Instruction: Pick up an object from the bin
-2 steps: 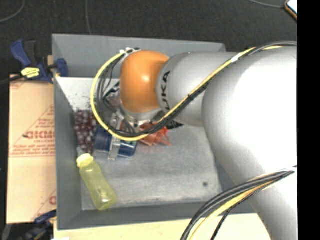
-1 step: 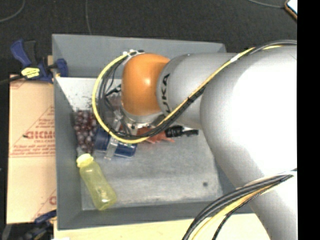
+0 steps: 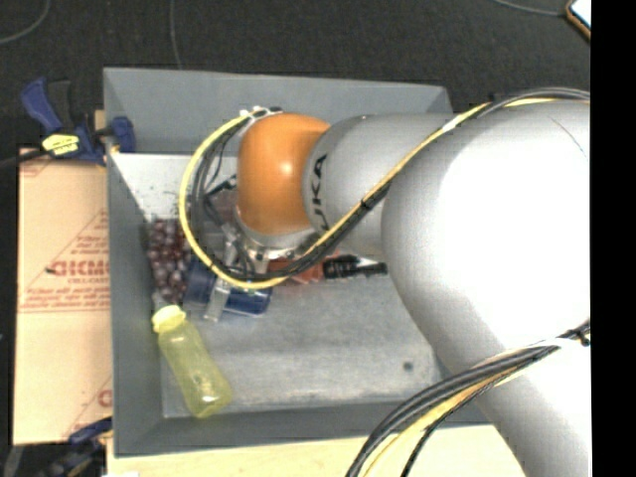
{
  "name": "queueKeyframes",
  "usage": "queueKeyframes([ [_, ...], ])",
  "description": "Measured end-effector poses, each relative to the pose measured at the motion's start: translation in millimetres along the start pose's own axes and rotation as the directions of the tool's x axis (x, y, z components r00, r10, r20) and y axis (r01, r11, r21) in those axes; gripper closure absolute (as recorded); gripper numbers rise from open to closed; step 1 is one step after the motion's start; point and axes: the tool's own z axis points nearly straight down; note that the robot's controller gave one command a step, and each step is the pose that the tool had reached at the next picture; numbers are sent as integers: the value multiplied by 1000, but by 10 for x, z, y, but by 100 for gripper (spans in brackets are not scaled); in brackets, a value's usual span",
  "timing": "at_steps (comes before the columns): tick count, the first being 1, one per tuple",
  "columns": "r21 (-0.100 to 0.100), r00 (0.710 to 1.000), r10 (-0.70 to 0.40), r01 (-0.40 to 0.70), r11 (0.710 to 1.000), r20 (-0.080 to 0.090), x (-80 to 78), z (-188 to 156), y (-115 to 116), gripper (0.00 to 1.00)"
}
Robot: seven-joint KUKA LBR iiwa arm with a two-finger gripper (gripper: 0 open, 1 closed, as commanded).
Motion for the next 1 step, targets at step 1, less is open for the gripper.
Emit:
queueKeyframes([
  [1, -24, 989, 147, -146, 989, 10, 77, 3, 0, 100],
])
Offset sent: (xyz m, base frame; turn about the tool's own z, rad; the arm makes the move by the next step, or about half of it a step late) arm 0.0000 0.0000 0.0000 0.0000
